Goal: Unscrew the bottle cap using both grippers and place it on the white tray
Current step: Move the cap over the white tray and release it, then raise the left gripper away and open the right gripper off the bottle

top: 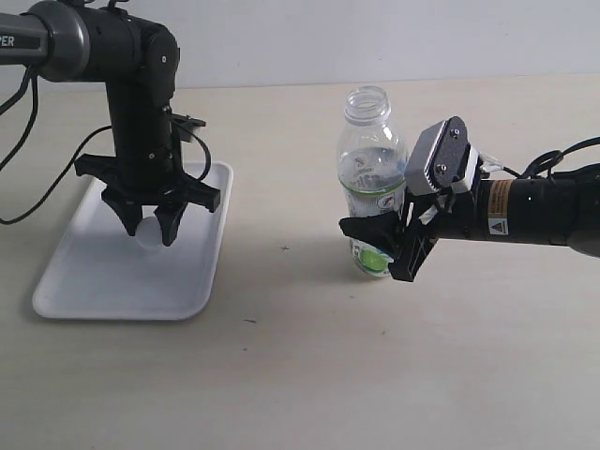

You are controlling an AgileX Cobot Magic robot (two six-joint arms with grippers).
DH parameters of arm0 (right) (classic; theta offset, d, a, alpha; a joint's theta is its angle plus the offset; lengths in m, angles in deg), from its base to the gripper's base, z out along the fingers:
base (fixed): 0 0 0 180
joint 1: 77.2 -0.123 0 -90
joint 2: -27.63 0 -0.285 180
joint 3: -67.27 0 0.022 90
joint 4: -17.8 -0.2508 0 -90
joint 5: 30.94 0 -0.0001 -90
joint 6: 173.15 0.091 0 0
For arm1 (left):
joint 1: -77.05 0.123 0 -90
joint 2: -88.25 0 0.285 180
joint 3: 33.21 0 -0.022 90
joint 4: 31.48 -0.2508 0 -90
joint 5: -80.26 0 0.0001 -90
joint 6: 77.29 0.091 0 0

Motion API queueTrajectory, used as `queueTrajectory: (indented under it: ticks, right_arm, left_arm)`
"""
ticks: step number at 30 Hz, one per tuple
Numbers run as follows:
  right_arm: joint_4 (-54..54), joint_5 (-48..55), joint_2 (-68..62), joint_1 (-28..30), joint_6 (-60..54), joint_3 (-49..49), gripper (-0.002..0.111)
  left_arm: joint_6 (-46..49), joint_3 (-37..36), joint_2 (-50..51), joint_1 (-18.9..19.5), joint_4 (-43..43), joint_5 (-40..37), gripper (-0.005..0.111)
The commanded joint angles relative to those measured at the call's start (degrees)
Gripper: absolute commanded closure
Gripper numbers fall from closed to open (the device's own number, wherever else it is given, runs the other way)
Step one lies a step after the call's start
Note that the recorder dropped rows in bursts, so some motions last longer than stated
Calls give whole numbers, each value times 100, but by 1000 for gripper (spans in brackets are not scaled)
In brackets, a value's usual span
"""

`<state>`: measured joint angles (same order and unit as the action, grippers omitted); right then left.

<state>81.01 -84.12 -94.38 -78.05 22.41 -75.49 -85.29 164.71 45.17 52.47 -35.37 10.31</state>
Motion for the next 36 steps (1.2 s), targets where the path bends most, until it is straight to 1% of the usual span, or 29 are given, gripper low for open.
queueTrajectory:
  ticks: [1, 4, 6, 13, 18, 20, 24, 30, 36]
  right_arm:
    - [181, 654, -55, -19, 21, 18, 108]
    - [181, 654, -55, -19, 21, 18, 108]
    - [181, 654, -55, -19, 21, 18, 108]
    - [181, 642, -55, -19, 21, 18, 108]
    - [181, 642, -55, -19, 21, 18, 108]
    - [181, 642, -55, -19, 21, 18, 108]
    - [181, 642, -55, -19, 21, 18, 108]
    - [167, 485, -55, -19, 103, 18, 108]
    - [111, 323, -55, -19, 268, 70, 108]
  left_arm:
    - [-71, -10, -10, 8, -48, -2, 104]
    - [-83, -10, -10, 8, -48, -2, 84]
    - [-83, -10, -10, 8, -48, -2, 76]
    - [-83, -10, -10, 8, -48, -2, 75]
    - [-41, -10, -10, 8, -48, -2, 51]
    - [14, -10, -10, 8, -48, -2, 46]
    - [25, -10, -45, 8, -168, -2, 44]
    - [74, -10, -619, 8, -386, -2, 44]
    - [215, -55, -1063, 8, -299, 302, 44]
